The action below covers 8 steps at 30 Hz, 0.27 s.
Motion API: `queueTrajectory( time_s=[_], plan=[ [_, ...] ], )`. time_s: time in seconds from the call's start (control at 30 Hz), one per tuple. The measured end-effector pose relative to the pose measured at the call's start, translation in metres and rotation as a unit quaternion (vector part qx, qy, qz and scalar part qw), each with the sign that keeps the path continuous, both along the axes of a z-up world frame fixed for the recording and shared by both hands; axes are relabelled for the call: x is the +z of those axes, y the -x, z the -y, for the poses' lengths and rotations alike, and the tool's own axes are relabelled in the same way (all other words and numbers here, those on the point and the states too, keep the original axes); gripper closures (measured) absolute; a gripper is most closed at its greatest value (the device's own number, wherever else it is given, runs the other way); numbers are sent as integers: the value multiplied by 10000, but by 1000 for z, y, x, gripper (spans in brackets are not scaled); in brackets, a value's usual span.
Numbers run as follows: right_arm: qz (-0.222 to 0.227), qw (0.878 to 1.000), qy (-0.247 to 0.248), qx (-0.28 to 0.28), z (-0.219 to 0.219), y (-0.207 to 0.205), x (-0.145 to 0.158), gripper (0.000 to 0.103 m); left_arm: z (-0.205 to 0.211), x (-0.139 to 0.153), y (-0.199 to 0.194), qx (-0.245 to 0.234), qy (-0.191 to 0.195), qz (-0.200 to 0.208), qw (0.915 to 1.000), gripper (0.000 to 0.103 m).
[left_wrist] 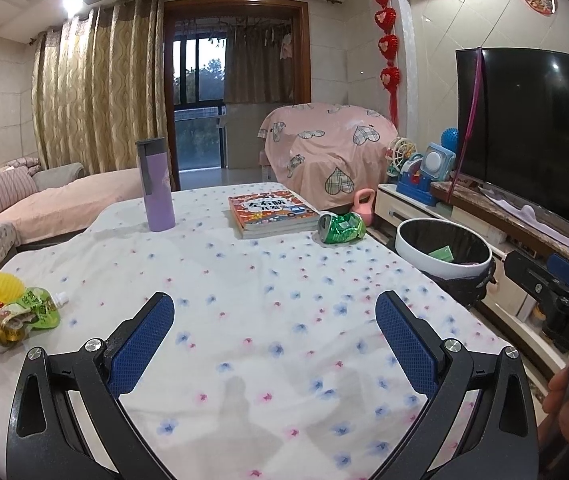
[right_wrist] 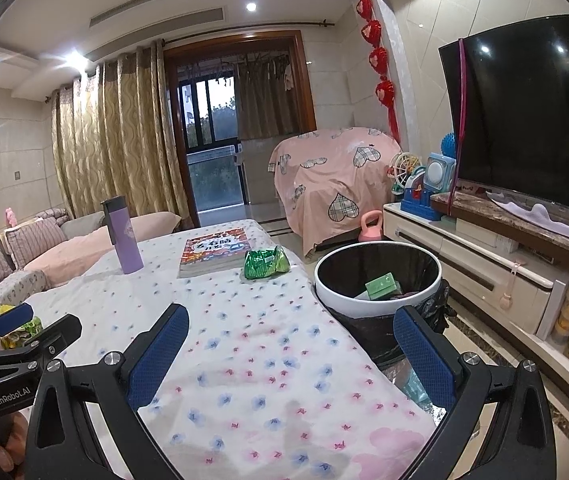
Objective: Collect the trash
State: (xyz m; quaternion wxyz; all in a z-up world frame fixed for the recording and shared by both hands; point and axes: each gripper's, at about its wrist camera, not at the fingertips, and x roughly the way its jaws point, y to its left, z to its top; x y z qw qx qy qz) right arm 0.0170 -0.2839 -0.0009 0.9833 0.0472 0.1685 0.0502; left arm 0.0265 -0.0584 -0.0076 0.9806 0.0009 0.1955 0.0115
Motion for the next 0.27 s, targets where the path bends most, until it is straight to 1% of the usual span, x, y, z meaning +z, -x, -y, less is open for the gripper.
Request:
queueTrajectory(
  time_s=[0.27],
  plan=[
    [-32,10000,-21,14,2,-3,-1,0,1,-2,-3,-27,18,-57,10000,0]
  ],
)
